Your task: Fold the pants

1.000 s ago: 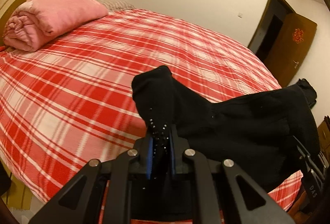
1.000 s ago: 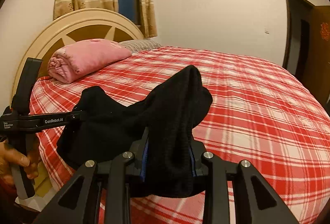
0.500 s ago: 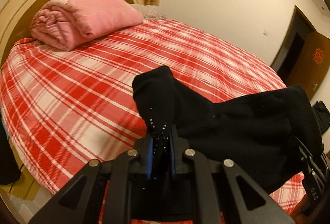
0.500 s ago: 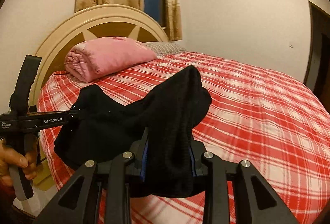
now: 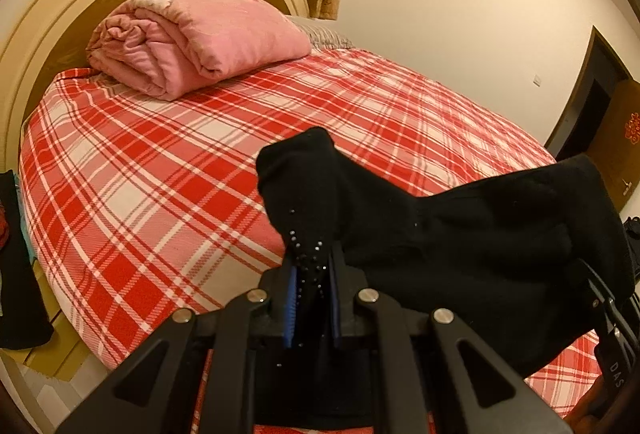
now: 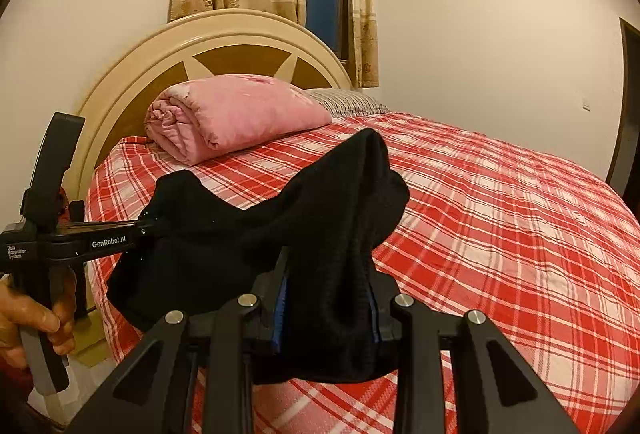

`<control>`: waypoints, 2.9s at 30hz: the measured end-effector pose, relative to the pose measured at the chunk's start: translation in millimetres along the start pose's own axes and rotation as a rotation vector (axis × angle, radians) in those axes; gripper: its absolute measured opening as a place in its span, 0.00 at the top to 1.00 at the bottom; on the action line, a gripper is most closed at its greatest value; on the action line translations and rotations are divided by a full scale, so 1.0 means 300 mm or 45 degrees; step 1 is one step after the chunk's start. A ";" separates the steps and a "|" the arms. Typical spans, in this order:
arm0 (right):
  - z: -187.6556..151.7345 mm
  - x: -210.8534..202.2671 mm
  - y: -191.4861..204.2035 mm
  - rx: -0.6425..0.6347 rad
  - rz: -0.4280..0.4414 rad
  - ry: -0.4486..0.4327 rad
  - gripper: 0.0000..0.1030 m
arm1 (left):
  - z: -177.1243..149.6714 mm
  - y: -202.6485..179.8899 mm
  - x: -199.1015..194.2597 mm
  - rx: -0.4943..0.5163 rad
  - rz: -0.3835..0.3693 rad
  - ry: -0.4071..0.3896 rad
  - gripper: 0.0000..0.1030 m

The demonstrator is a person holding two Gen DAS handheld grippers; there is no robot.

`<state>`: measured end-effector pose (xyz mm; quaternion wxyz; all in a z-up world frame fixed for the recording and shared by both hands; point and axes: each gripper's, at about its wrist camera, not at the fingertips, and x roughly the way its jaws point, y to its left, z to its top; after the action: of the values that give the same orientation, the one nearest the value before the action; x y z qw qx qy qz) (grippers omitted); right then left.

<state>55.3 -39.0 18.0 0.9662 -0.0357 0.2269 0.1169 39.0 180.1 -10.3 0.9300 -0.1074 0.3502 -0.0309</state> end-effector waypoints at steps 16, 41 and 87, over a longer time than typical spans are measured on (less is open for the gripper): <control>-0.008 0.333 0.053 -0.148 0.011 0.103 0.69 | 0.059 0.096 0.113 -0.057 0.146 -0.009 0.87; -0.061 0.339 -0.136 0.155 -0.035 0.170 0.43 | -0.025 0.274 0.192 -0.108 0.269 0.192 0.10; -0.037 0.528 -0.011 0.077 -0.008 0.262 0.49 | -0.012 0.173 0.254 -0.115 0.242 0.185 0.00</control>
<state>189.0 -10.2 -62.7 0.9388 -0.0189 0.3282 0.1025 93.1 220.0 -73.5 0.8952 -0.1131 0.4262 0.0655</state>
